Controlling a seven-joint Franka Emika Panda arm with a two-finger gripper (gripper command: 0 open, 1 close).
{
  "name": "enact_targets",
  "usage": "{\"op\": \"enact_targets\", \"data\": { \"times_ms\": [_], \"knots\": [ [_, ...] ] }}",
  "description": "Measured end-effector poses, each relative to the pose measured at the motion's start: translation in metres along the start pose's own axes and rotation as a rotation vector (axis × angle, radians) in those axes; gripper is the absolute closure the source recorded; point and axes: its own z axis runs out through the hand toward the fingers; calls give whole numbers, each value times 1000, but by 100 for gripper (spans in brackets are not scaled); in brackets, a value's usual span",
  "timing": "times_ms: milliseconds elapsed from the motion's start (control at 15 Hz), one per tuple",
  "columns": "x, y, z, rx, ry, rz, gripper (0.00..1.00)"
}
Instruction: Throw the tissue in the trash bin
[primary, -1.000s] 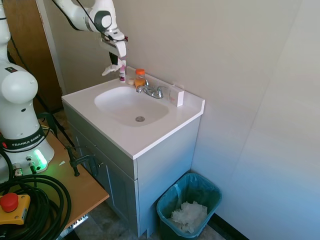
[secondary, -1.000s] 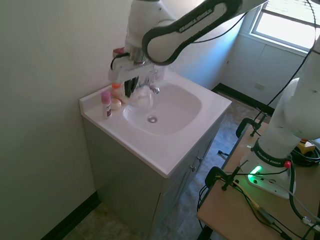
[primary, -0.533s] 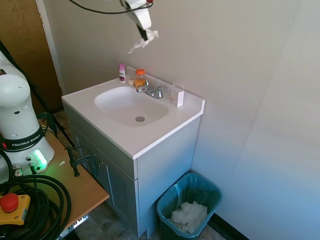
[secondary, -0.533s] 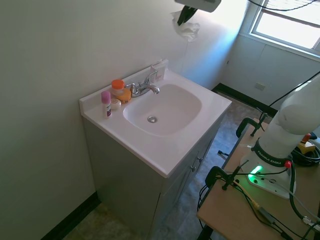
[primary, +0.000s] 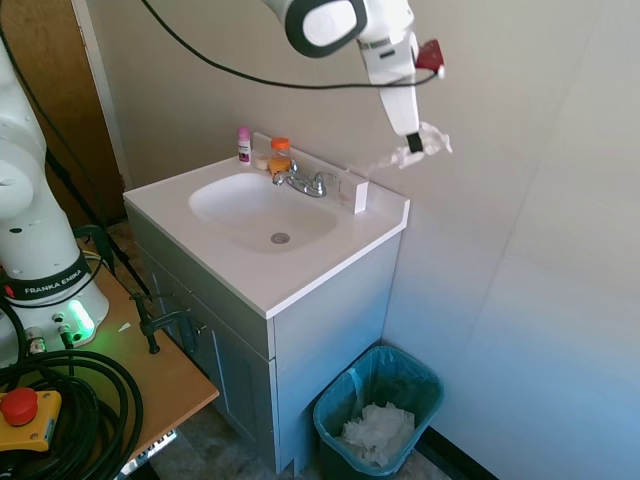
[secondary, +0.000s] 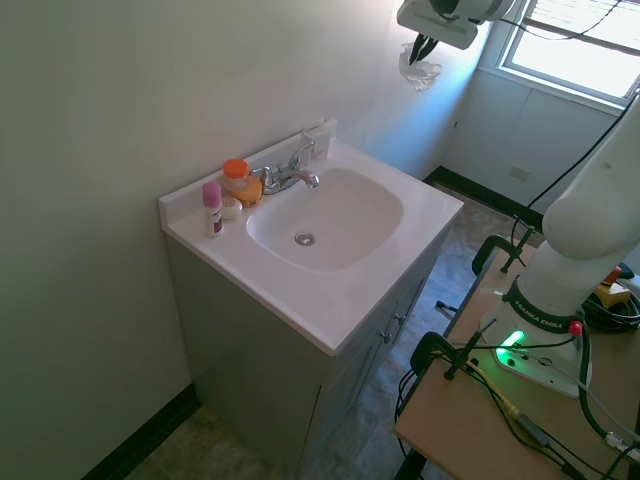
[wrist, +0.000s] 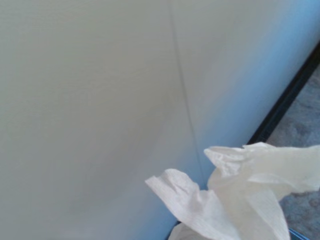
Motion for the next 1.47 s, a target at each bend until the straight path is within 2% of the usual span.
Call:
{"op": "enact_targets", "data": {
  "times_ms": [200,400,467,733,1467],
  "knots": [
    [2,-12,76,-75,-11,9,100],
    [0,-16,119,-112,-24,12,100],
    [1,-15,127,-119,-30,12,0],
    [5,-8,140,-142,-52,4,0],
    [2,-11,137,-132,-60,-34,0]
  ]
}}
